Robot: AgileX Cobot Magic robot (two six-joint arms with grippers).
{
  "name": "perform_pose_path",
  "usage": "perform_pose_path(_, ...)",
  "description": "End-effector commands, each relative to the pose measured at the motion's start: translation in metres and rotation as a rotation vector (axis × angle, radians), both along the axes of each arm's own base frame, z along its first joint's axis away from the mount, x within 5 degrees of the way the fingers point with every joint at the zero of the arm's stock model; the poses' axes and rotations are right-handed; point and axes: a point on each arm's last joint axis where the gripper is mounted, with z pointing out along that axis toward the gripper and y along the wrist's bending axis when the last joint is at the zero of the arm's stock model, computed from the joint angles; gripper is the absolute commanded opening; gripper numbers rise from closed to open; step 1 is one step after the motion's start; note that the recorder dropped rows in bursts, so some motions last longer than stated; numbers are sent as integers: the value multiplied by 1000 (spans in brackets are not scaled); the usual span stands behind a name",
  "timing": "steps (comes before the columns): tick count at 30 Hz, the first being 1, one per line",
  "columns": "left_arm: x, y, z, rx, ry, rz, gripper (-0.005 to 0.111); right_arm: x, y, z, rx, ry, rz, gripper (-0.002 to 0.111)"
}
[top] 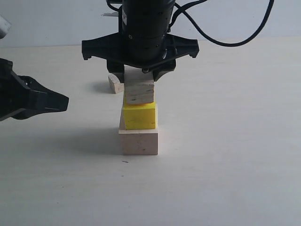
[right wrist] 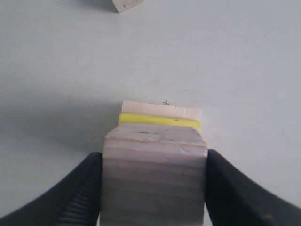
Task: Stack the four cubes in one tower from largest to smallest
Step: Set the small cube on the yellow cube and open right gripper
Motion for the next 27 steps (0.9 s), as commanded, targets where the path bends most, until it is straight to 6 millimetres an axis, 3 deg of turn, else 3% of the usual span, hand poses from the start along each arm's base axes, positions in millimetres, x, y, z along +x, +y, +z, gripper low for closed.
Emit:
perform_pose_path(1, -2, -1, 1, -8, 2, -6, 0, 0, -1, 5, 3, -19, -1, 0)
perform_pose_path(6, -2, -1, 1, -8, 2, -6, 0, 1, 0, 4, 3, -16, -1, 4)
perform_pose_path(19, -2, -1, 1, -8, 2, -6, 0, 1, -1, 4, 0, -19, -1, 48)
perform_pose_path(27, -2, -1, 1, -8, 2, -6, 0, 1, -1, 4, 0, -19, -1, 63)
